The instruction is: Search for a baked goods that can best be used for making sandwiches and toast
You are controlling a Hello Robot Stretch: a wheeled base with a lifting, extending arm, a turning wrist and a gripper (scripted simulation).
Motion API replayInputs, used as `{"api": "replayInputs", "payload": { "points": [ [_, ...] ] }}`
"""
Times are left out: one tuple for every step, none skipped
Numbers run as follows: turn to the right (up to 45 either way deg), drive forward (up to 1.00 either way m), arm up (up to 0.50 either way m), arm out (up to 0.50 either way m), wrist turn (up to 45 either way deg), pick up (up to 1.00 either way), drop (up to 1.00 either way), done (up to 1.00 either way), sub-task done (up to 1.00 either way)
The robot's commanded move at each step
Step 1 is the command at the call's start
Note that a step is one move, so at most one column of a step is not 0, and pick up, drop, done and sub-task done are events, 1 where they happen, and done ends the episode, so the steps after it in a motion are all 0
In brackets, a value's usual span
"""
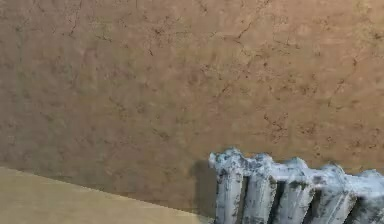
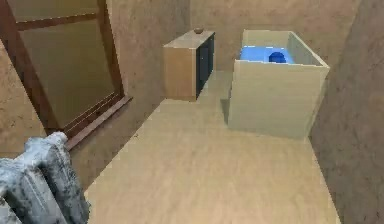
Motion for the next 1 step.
{"api": "replayInputs", "payload": {
  "points": [
    [-45.0,0.00,0.00,0.00,0.0,0.00,0.00,0.00,0.00]
  ]
}}
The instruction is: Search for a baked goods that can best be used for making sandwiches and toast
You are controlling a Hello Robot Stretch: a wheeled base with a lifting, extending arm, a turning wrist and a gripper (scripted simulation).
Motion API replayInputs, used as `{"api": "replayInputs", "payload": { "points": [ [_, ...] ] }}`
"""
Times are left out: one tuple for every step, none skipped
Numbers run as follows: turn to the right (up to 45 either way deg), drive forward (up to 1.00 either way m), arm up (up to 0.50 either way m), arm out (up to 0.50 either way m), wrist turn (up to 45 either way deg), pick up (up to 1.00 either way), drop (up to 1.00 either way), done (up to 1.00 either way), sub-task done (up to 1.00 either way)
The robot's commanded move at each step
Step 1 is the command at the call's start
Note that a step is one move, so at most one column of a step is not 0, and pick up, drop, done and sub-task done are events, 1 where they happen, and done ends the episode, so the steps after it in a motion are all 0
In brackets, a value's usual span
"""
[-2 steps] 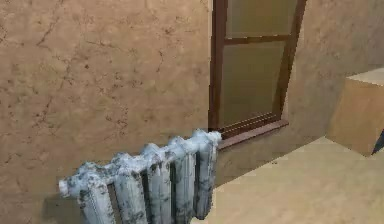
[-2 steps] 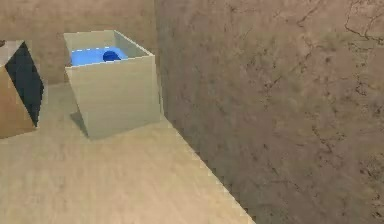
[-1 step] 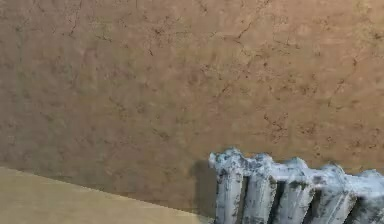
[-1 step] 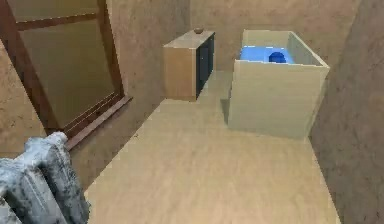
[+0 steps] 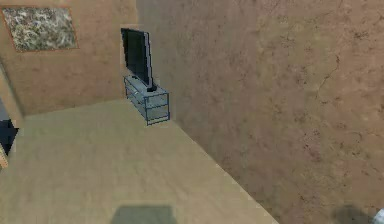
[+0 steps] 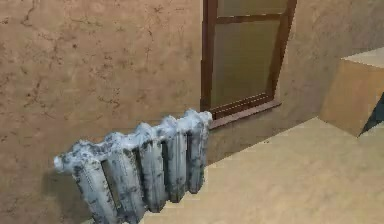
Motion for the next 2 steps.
{"api": "replayInputs", "payload": {
  "points": [
    [-27.0,0.00,0.00,0.00,0.0,0.00,0.00,0.00,0.00],
    [-3.0,0.00,0.00,0.00,0.0,0.00,0.00,0.00,0.00]
  ]
}}
